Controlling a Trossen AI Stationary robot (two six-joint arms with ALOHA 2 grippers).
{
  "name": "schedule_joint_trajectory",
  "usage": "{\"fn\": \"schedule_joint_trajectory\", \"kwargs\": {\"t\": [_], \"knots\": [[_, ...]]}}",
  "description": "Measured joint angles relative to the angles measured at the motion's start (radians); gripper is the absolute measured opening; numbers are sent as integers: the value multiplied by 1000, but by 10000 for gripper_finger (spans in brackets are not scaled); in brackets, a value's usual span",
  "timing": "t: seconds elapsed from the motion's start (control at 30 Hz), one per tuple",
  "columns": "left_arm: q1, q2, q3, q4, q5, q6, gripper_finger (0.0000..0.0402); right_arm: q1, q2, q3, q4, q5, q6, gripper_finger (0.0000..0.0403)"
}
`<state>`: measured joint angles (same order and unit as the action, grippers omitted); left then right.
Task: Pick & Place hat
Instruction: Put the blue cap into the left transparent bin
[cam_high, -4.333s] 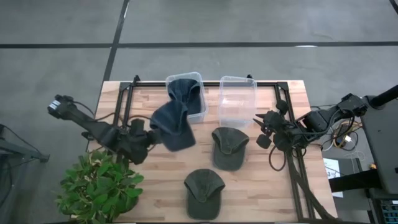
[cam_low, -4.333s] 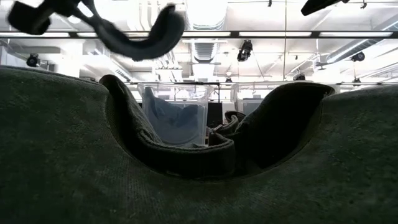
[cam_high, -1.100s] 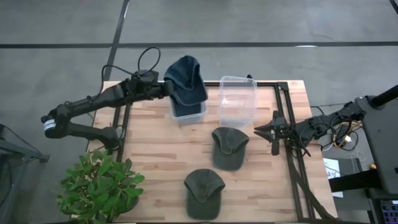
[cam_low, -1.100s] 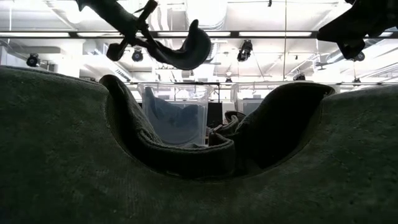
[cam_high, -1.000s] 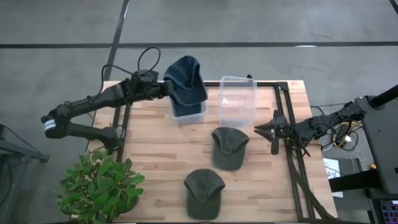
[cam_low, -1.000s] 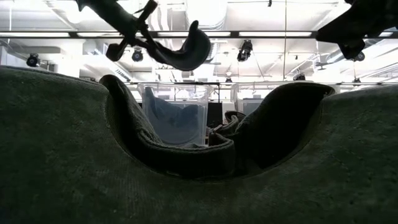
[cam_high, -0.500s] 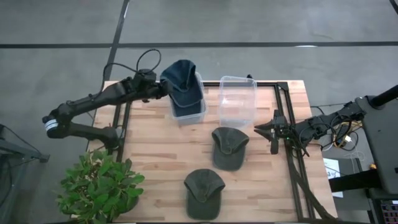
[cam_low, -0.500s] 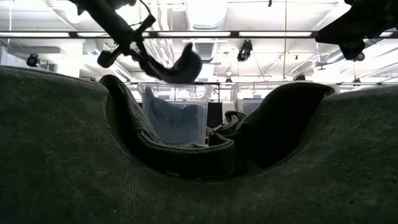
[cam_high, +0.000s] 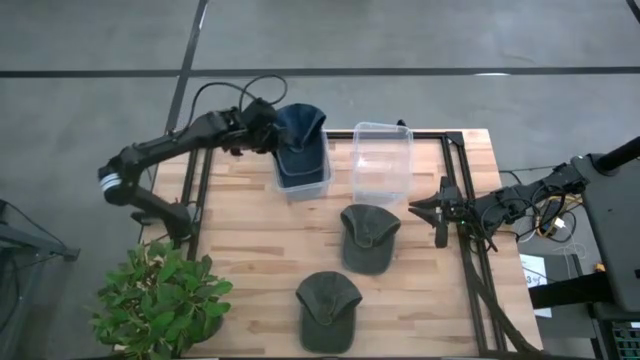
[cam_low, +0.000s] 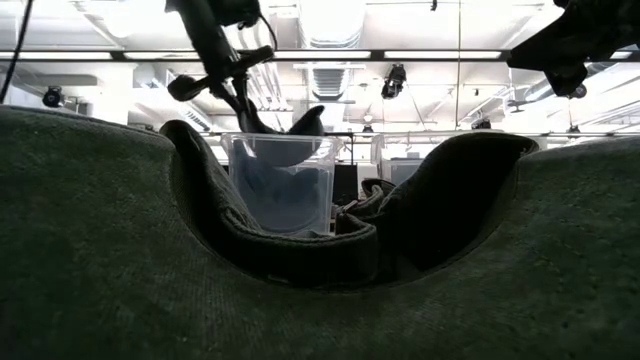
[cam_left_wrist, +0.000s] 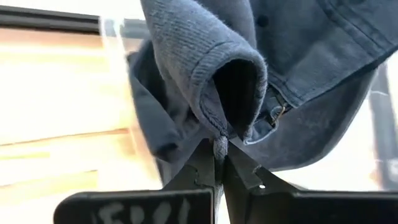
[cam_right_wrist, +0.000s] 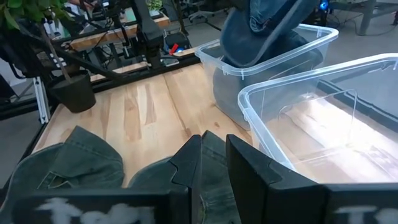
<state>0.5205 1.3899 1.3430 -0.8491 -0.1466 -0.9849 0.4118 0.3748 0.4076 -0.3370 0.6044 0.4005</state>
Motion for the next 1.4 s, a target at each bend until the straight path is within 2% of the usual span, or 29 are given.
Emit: {"fn": "schedule_joint_trajectory", "kwargs": {"t": [0.13,0.37,1.4], "knots": [[2,69,86,-77,-11,14,9,0,0,0,0,0,7,68],[1,126,89,-81,17,14,20,0,0,0,0,0,7,68],[0,125,57,-78,7,-35,30,0,0,0,3,-1,-4,68]]}}
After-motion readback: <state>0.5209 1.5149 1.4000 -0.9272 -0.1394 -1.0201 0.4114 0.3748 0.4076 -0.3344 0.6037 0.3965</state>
